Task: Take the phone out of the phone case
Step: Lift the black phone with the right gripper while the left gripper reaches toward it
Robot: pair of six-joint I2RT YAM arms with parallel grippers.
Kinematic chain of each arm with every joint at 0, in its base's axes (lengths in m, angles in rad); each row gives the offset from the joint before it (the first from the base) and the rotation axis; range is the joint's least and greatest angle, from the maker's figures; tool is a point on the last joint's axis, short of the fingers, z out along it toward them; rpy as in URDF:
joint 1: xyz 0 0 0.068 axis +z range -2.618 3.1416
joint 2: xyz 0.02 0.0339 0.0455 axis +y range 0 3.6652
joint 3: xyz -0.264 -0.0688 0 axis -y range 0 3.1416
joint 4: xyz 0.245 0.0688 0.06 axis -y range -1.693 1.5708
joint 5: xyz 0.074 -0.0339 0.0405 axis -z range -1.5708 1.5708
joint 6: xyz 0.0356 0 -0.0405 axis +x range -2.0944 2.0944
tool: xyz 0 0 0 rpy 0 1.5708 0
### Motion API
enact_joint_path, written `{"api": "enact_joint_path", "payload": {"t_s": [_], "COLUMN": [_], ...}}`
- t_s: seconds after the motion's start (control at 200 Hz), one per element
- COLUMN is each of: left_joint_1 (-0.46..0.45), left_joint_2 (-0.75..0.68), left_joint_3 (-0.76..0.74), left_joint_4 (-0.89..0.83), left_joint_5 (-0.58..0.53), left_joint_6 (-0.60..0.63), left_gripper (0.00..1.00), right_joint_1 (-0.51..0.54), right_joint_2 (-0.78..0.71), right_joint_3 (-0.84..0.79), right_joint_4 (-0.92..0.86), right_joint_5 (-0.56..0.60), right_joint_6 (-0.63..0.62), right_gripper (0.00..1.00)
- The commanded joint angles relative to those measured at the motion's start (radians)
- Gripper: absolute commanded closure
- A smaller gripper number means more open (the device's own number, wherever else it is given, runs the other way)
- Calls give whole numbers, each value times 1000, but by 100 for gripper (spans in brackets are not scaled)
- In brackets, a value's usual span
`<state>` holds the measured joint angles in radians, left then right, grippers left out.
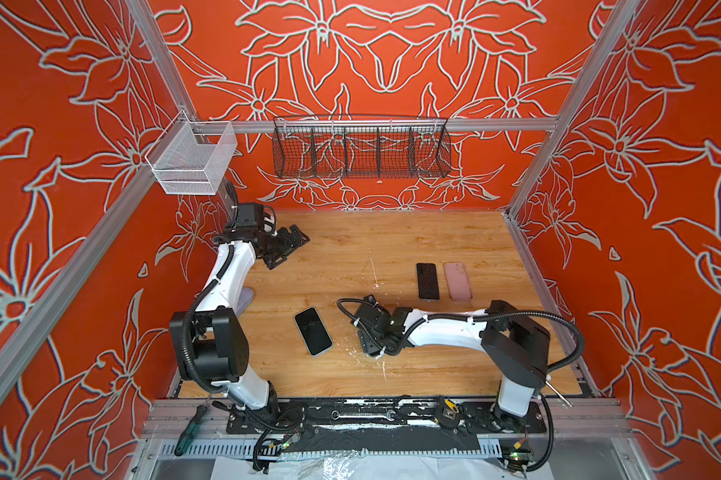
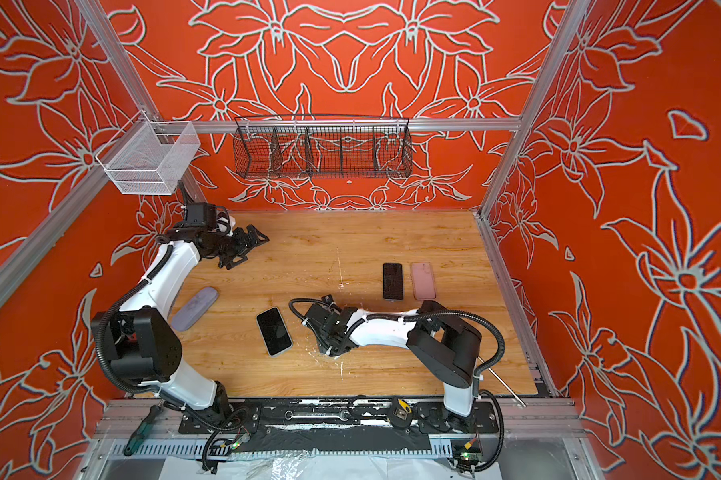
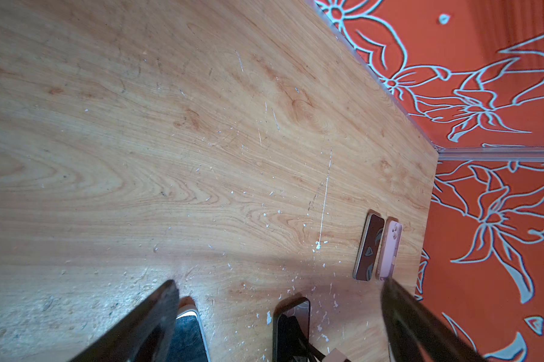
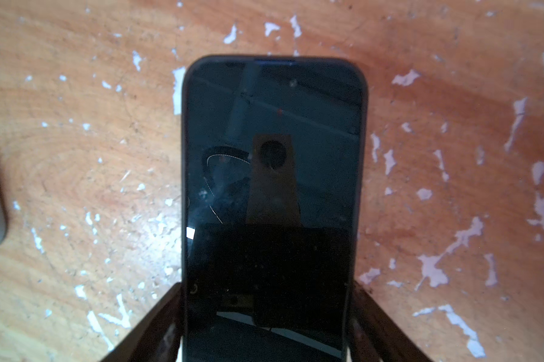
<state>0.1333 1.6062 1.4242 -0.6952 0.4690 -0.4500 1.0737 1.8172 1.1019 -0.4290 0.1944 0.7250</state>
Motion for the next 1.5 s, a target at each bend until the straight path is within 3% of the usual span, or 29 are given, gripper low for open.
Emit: {"api": "enact_joint_path", "payload": {"t_s": [0.0,0.641,1.496], "left_joint_1": [-13,-86,-328], "left_joint_2": [3,-79,-173], "left_joint_3": [-13,-191,-549], "left_joint_4": [-8,133,472], "left_joint_5": [-3,50,221], "left_joint_6": [-4,-105,-261], "left_gripper": [3,3,2], "right_joint_1": [-13,-49,-96], "right_joint_2": [-44,-64,-113], "right_joint_3": [-13,-27,28], "right_joint_4": [31,80,79], "right_joint_5": [8,-55,-123], "right_joint_6": [-23,-75,-95], "right_gripper": [41,42,43]}}
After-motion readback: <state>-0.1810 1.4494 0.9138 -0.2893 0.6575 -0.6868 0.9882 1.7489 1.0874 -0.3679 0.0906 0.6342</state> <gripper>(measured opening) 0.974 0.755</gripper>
